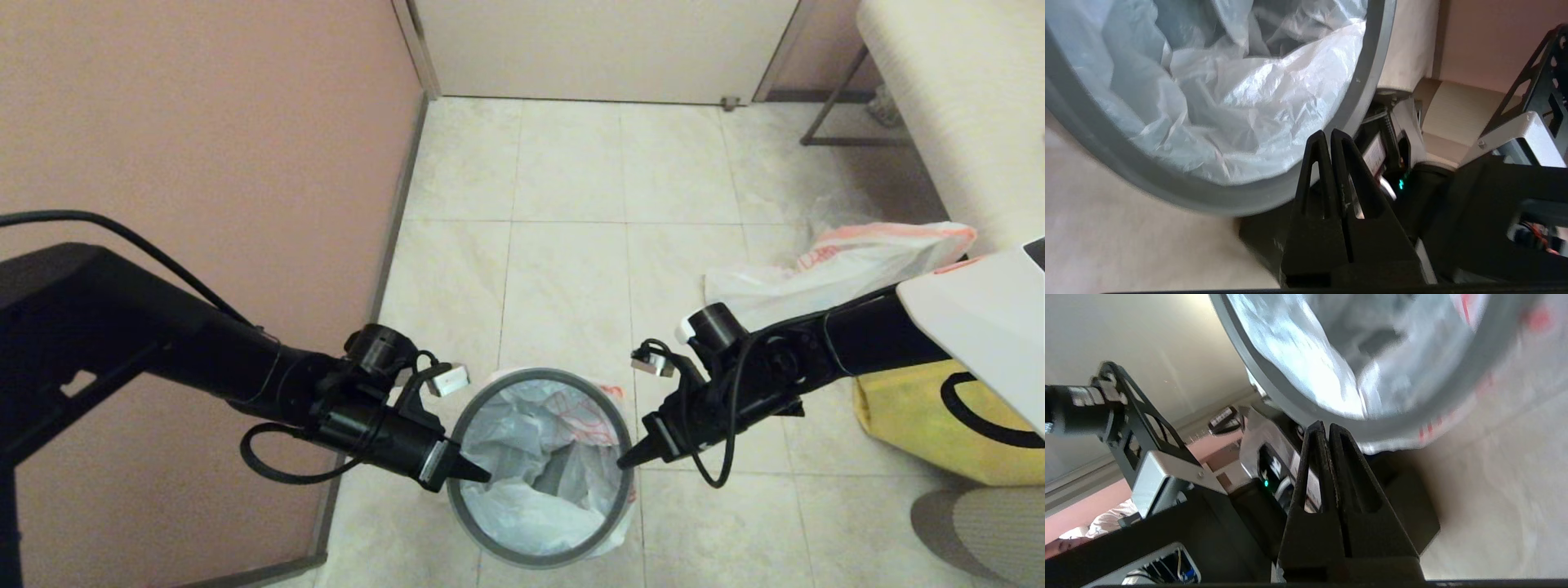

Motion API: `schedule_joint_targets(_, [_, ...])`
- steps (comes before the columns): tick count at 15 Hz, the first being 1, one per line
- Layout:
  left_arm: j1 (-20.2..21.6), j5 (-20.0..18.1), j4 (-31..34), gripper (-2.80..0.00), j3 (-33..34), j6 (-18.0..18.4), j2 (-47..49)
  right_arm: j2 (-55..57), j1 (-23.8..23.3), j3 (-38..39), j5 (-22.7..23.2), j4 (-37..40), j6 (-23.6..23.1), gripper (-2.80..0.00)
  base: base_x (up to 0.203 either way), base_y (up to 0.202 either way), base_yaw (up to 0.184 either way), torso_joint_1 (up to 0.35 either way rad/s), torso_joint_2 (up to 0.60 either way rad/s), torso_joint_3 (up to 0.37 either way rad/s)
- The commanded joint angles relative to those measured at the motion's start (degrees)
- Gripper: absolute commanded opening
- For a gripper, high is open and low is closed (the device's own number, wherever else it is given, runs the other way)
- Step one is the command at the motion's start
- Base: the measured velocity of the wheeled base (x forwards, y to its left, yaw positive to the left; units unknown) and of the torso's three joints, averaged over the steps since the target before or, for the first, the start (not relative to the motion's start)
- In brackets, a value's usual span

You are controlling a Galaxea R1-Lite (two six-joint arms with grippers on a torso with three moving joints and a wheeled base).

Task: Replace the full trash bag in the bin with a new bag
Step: Place the trash can ring on the trash can

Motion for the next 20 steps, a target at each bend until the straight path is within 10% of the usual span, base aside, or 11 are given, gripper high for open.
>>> schedule_joint_targets(1, [1.0, -1.2, -6.8, -2.8, 4.4, 0.3, 2.1, 2.2, 0.6, -2.1, 0.7, 0.0, 0.1, -2.8, 0.0, 0.0, 0.0, 0.0, 0.0, 0.0])
schedule_joint_targets(5, [2.3, -2.2, -22.9, -2.8, 11.1, 4.4, 6.0, 5.2, 2.2, -4.2, 0.5, 0.0, 0.4, -2.8, 0.0, 0.0, 0.0, 0.0, 0.0, 0.0])
schedule_joint_targets(12, [4.6, -7.5, -24.1, -2.8, 10.6, 4.6, 10.1, 10.4, 0.1, -6.5, 0.9, -0.4, 0.3, -2.8, 0.0, 0.0, 0.0, 0.0, 0.0, 0.0])
schedule_joint_targets(20, [4.0, -2.4, -23.7, -2.8, 8.0, 4.6, 13.9, 11.9, -1.1, -8.3, 0.9, -1.3, 0.3, -2.8, 0.0, 0.0, 0.0, 0.0, 0.0, 0.0])
